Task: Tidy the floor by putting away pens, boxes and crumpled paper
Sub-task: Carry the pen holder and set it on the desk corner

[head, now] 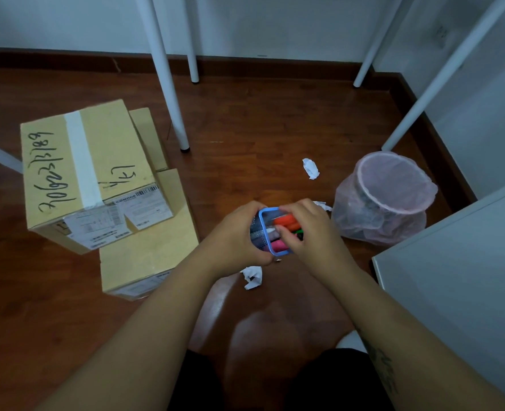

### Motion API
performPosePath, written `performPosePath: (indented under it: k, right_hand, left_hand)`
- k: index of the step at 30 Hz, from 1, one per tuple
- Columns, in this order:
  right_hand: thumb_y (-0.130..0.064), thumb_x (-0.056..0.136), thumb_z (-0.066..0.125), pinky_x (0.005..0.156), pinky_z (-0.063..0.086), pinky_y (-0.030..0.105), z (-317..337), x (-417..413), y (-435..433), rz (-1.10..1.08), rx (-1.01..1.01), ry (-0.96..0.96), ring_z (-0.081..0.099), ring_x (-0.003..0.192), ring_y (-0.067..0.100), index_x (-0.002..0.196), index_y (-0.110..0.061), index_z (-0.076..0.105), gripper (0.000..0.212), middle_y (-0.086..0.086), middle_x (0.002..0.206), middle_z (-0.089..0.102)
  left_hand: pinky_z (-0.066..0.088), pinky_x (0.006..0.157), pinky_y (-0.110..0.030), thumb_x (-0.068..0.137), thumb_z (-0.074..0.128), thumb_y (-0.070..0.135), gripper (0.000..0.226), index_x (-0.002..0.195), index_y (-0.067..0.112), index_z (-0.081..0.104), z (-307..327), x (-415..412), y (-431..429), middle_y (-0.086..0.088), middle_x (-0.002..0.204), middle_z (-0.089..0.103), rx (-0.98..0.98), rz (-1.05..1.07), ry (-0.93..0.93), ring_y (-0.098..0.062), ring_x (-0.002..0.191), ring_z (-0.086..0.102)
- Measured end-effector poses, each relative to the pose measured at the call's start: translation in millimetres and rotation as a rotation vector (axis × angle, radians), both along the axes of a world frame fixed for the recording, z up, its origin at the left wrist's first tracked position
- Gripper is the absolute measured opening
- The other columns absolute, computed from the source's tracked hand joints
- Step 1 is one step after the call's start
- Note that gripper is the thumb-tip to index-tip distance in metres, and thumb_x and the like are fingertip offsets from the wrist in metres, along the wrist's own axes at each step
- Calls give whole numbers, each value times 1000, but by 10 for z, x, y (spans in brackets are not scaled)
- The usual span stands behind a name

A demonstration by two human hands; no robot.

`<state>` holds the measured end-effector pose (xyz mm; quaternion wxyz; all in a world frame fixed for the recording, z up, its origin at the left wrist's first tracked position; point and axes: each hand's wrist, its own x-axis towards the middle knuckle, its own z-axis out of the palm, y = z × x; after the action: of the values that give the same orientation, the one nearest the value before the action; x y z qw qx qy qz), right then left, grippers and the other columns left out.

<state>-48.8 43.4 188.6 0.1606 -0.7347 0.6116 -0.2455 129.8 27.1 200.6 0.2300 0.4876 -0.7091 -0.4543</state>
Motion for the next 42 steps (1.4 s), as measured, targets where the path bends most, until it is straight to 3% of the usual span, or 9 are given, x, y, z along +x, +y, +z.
performPosePath:
  k: [6,10,15,22,27,32,37,39,42]
  right_hand:
    - [-31,80,75,73,41,26,71,-27,-46,-66,-118,43,44,102,19,99,-19,69,24,0,112,54]
    - [-18,80,75,71,49,34,62,-7,-101,-28,-79,-21,51,91,23,91,-12,69,14,1,100,56]
    - [-26,77,79,77,36,13,187,32,-167,-3,-42,-55,38,108,12,111,-23,68,36,-4,125,47]
    - [-18,78,78,82,50,33,166,38,-307,12,2,-41,50,108,19,110,-18,69,33,0,120,49]
    - [-14,79,78,85,43,25,154,-115,-455,12,33,-53,43,107,16,107,-20,72,29,-2,123,50]
    - [-21,78,80,94,28,6,300,-235,-662,14,48,-124,35,120,7,123,-25,67,47,-10,132,44]
    - [-25,89,68,91,47,22,727,-249,-831,-274,7,-570,54,113,9,134,-28,53,47,-9,130,49]
    - [-21,97,57,88,48,22,914,-301,-845,-387,17,-580,58,113,11,133,-26,53,37,-6,127,57]
    - [-5,97,51,101,46,30,1111,-428,-857,-308,158,-501,54,125,14,137,-25,49,45,-4,134,57]
  left_hand:
    - [57,79,-27,62,90,23,65,116,30,55,22,-24,-19,10,109,61,8,-13,30,-7,95,63]
    - [58,80,-32,61,91,24,67,116,32,55,4,19,-37,10,109,61,3,-9,22,-8,95,63]
    - [54,84,-27,65,89,22,64,119,29,56,22,94,-115,12,111,62,-77,38,29,-4,99,62]
    - [54,88,-31,64,89,23,64,118,29,56,-13,88,-289,11,113,62,-74,40,23,-5,105,61]
    - [49,77,-11,66,89,15,62,118,24,56,-23,-67,-443,10,111,61,-40,49,82,3,99,60]
    - [50,81,-16,66,88,17,62,118,27,57,94,-102,-651,11,111,62,-57,19,51,-2,101,60]
    - [52,76,-17,63,87,9,62,116,24,57,396,-152,-740,5,109,67,-34,133,149,-5,97,65]
    - [49,71,-11,64,88,7,62,116,21,57,653,-198,-816,6,109,67,-22,158,165,-4,94,65]
    - [46,65,-5,65,91,14,61,115,20,55,1083,-298,-998,7,107,65,-18,206,184,3,87,62]
